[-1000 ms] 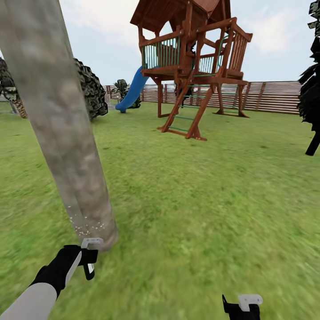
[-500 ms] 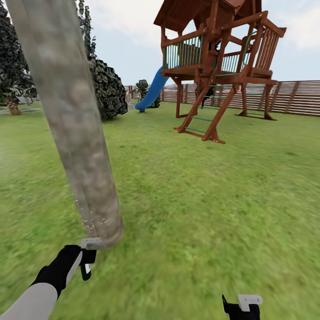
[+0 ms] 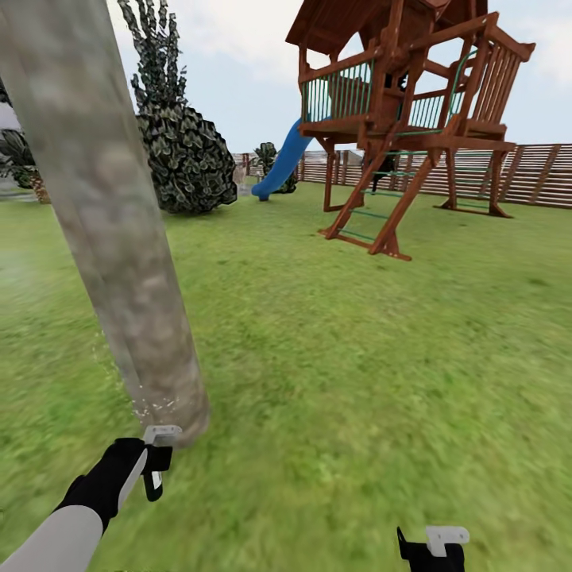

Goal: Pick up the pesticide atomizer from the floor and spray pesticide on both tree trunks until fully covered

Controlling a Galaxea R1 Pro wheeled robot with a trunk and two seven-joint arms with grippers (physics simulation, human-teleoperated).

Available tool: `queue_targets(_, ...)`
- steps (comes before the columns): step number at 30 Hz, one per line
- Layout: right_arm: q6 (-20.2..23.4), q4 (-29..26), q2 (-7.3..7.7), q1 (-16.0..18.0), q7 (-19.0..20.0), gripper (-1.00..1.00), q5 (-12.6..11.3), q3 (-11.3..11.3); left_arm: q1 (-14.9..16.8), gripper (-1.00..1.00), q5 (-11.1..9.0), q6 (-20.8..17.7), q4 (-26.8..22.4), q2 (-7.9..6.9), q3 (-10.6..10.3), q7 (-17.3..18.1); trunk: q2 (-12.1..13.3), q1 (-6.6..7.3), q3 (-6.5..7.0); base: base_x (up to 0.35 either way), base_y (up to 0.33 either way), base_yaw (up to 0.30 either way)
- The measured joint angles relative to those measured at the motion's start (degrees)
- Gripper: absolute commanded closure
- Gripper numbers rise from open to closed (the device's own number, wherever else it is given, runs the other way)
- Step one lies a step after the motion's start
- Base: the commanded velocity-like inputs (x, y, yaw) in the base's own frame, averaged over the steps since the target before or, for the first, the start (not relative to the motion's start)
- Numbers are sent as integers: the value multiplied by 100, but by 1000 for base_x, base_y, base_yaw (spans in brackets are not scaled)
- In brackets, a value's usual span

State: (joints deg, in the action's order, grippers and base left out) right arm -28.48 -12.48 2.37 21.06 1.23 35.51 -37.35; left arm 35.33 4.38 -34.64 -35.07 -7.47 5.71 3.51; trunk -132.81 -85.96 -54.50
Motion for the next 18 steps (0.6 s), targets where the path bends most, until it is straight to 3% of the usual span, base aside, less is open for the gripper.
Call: queue_targets(18,0,0,-2,1,0,-100,2,0,0,100,0,-8,0,0,0,0,0,0,0,71,-269,277)
